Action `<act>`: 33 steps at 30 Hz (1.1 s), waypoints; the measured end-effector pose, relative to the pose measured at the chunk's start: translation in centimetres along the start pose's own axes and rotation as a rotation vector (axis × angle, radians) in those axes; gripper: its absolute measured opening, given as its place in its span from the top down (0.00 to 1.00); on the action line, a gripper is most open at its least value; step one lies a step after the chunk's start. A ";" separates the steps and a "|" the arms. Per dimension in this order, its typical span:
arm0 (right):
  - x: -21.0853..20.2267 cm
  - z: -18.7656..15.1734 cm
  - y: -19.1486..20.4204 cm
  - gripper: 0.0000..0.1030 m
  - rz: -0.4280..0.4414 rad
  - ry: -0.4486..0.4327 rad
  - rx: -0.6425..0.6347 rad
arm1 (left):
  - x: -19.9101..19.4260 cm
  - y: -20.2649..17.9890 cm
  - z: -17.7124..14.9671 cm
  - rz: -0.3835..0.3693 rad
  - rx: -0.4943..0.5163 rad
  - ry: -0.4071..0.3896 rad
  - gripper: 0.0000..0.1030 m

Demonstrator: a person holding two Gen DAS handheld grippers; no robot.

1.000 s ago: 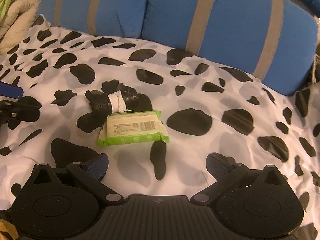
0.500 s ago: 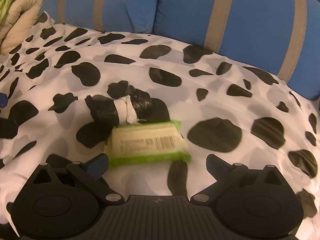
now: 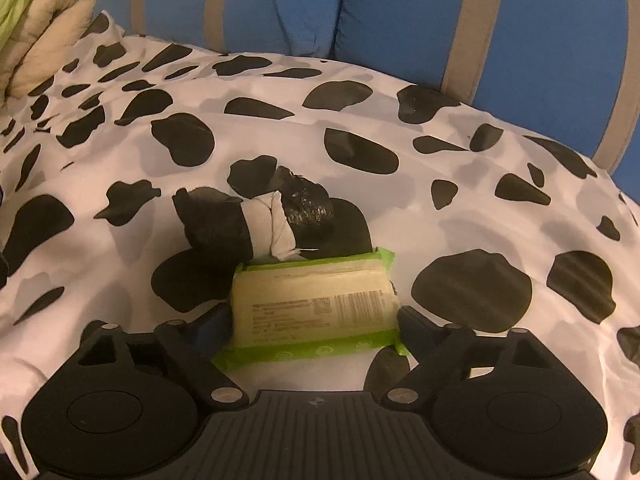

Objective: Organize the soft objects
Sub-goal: 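Grasp the green-edged wet wipes pack with the right gripper, then grasp the black bag bundle with the left gripper while the right holds the wipes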

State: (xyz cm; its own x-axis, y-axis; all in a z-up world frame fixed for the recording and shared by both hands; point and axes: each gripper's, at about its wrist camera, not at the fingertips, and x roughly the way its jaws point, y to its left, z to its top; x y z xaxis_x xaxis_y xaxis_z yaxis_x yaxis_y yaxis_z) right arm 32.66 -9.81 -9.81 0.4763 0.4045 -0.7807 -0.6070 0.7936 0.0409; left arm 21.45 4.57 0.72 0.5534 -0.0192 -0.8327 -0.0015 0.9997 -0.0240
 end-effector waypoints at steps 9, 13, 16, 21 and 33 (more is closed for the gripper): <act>-1.1 -0.4 0.2 0.21 -0.008 -0.028 -0.035 | 0.4 -0.4 0.0 0.004 0.013 0.000 0.29; -2.3 -0.5 -0.2 0.21 -0.033 -0.039 -0.029 | 0.6 -0.6 -0.1 -0.003 0.013 -0.010 0.29; -3.7 -0.4 -0.8 0.21 -0.049 -0.060 -0.021 | 0.8 -0.8 -0.1 -0.006 0.019 -0.015 0.29; -6.3 -0.3 -1.8 0.21 -0.058 -0.087 0.007 | 1.2 -1.3 0.2 0.002 0.052 -0.052 0.29; -11.0 -2.3 -4.8 0.21 -0.042 -0.087 0.107 | 3.8 -4.0 1.9 -0.033 0.211 -0.150 0.29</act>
State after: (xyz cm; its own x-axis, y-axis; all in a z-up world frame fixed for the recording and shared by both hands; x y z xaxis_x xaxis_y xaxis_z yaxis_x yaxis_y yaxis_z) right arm 28.89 -19.16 -2.85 0.5558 0.4039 -0.7266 -0.5163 0.8528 0.0791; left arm 25.18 0.51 -1.33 0.6679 -0.0653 -0.7414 0.1835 0.9798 0.0789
